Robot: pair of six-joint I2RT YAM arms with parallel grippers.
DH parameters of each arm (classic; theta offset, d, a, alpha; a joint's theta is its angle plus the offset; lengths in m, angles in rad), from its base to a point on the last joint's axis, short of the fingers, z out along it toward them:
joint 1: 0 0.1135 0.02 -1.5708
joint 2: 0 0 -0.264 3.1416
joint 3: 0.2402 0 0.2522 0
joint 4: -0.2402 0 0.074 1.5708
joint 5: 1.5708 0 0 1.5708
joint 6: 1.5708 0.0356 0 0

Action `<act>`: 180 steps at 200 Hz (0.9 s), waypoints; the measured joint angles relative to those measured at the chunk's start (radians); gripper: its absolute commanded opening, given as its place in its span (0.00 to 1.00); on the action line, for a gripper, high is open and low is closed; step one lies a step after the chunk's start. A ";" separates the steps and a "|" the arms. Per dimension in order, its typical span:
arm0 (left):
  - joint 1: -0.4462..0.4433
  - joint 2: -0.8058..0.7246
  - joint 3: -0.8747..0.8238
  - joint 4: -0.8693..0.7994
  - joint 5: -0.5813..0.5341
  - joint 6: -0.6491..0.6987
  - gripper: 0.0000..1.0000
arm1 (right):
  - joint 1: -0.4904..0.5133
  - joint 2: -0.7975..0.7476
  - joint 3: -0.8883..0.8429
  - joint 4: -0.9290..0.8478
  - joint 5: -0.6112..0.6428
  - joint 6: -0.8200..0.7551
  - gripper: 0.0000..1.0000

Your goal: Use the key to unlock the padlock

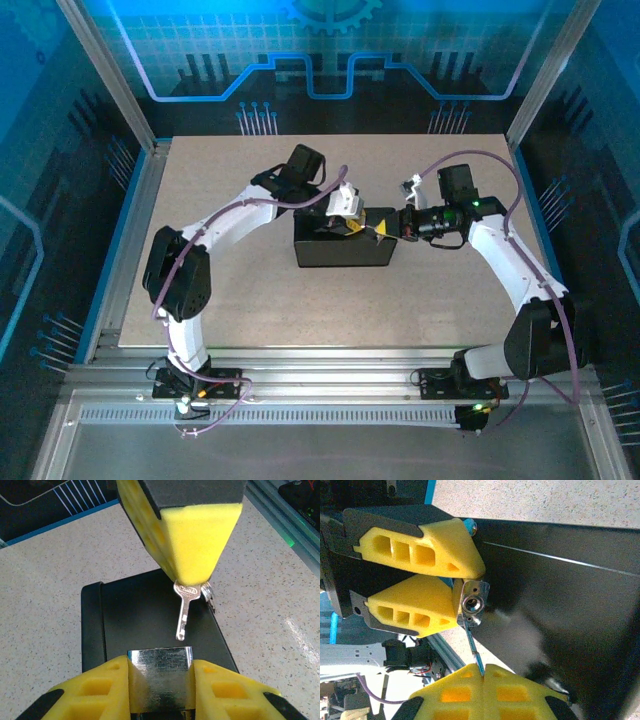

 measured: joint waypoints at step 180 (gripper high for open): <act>0.000 -0.029 -0.067 0.078 -0.016 0.063 0.00 | 0.004 0.028 0.000 0.024 -0.012 0.010 0.00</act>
